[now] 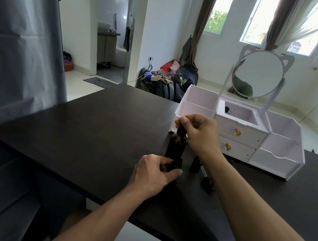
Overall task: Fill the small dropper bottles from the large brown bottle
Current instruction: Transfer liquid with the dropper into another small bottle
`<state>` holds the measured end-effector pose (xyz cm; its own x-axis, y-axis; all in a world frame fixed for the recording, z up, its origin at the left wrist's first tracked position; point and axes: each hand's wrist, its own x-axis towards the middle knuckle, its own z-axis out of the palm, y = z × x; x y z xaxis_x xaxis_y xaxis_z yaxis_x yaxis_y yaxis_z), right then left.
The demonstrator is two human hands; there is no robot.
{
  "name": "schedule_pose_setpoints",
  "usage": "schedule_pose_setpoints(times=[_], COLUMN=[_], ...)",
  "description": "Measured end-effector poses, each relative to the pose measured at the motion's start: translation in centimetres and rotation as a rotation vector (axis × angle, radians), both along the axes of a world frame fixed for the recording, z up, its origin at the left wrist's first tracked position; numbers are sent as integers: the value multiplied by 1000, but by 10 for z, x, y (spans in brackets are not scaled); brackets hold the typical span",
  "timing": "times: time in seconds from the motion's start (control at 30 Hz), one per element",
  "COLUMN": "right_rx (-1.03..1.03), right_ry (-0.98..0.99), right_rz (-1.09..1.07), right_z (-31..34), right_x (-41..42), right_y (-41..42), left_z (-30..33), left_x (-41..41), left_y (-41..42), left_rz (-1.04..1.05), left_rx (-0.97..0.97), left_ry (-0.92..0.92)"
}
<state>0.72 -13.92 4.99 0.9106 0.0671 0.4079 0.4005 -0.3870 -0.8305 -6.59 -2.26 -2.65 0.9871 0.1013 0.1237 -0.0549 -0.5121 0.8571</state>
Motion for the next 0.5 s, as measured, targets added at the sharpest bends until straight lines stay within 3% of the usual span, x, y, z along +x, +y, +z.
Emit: schedule_pose_setpoints(times=[0.5], right_rx=[-63], right_ry=[-16], right_rz=[-2], right_z=[3], right_x=[0], right_y=[-5], left_z=[-3], left_x=[2], left_y=[0], left_rz=[-3], left_rx=[5], left_ry=[-14])
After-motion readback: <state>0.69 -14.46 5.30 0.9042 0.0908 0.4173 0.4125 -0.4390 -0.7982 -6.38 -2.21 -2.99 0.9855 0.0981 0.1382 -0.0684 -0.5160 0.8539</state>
